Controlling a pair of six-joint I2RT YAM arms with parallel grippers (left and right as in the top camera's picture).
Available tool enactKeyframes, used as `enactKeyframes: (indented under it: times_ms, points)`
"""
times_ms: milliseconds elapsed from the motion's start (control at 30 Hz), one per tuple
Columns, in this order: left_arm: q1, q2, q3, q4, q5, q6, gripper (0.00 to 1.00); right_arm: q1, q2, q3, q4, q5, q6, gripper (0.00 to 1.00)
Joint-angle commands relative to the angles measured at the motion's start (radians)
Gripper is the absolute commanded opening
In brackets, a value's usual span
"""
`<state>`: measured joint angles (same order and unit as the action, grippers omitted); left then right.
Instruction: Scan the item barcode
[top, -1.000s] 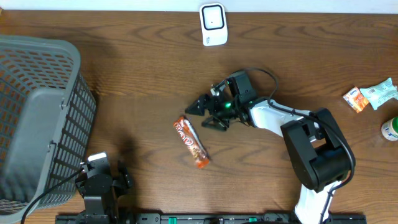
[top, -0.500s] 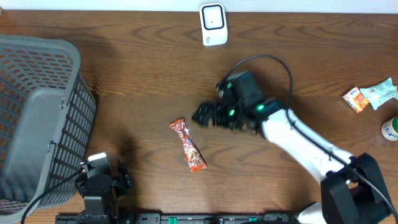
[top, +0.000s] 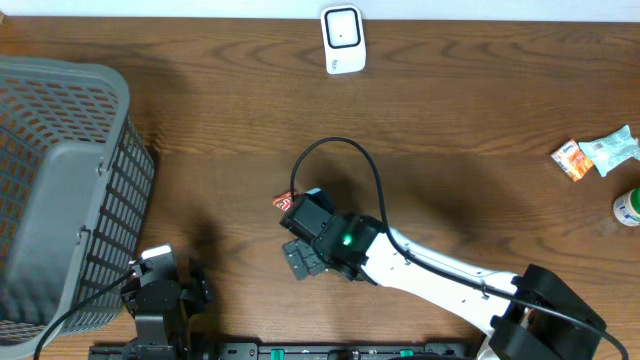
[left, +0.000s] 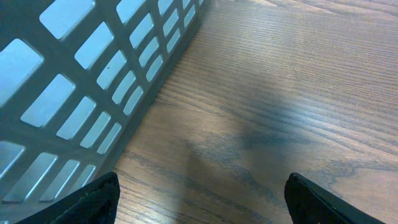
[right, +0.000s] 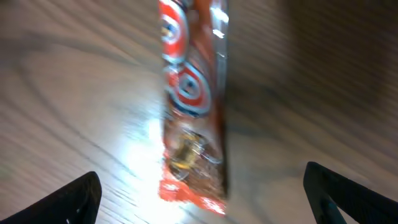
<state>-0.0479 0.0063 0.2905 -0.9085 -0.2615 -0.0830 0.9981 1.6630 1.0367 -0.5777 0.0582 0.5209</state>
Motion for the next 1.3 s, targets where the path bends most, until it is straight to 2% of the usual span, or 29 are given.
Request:
enactKeyframes:
  times_ms: [0,167,333,467,600,733,800,833,867,933,1133,1267]
  points:
    - [-0.003,-0.002,-0.010,-0.030,-0.010,-0.008,0.85,-0.043,0.034,-0.003,0.040,-0.121,-0.060,0.99]
    - [-0.003,-0.002,-0.010,-0.030,-0.010,-0.008,0.85,-0.144,0.073,-0.003,0.050,-0.312,-0.138,0.98]
    - [-0.003,-0.002,-0.010,-0.030,-0.010,-0.008,0.85,-0.234,0.133,-0.003,0.051,-0.497,-0.186,0.84]
    - [-0.003,-0.002,-0.010,-0.030,-0.009,-0.008,0.85,-0.237,0.205,-0.003,0.035,-0.541,-0.212,0.77]
    - [-0.003,-0.002,-0.010,-0.030,-0.009,-0.008,0.85,-0.217,0.273,-0.003,0.020,-0.527,-0.217,0.78]
    - [-0.003,-0.002,-0.010,-0.030,-0.010,-0.008,0.85,-0.202,0.329,-0.003,0.010,-0.503,-0.223,0.75]
    - [-0.003,-0.002,-0.010,-0.030,-0.009,-0.008,0.85,-0.195,0.352,-0.003,-0.011,-0.470,-0.223,0.68]
    - [-0.003,-0.002,-0.010,-0.030,-0.009,-0.008,0.85,-0.192,0.364,-0.003,-0.023,-0.442,-0.223,0.58]
    - [-0.003,-0.002,-0.010,-0.030,-0.010,-0.008,0.85,-0.192,0.373,-0.003,-0.029,-0.417,-0.223,0.41]
    - [-0.003,-0.002,-0.010,-0.030,-0.009,-0.008,0.85,-0.193,0.380,-0.003,-0.035,-0.379,-0.223,0.02]
    - [-0.003,-0.002,-0.010,-0.030,-0.009,-0.008,0.85,-0.224,0.305,0.017,-0.089,-0.197,-0.211,0.01]
    - [-0.003,-0.002,-0.010,-0.030,-0.009,-0.008,0.85,-0.219,0.164,0.048,-0.233,0.167,-0.068,0.01]
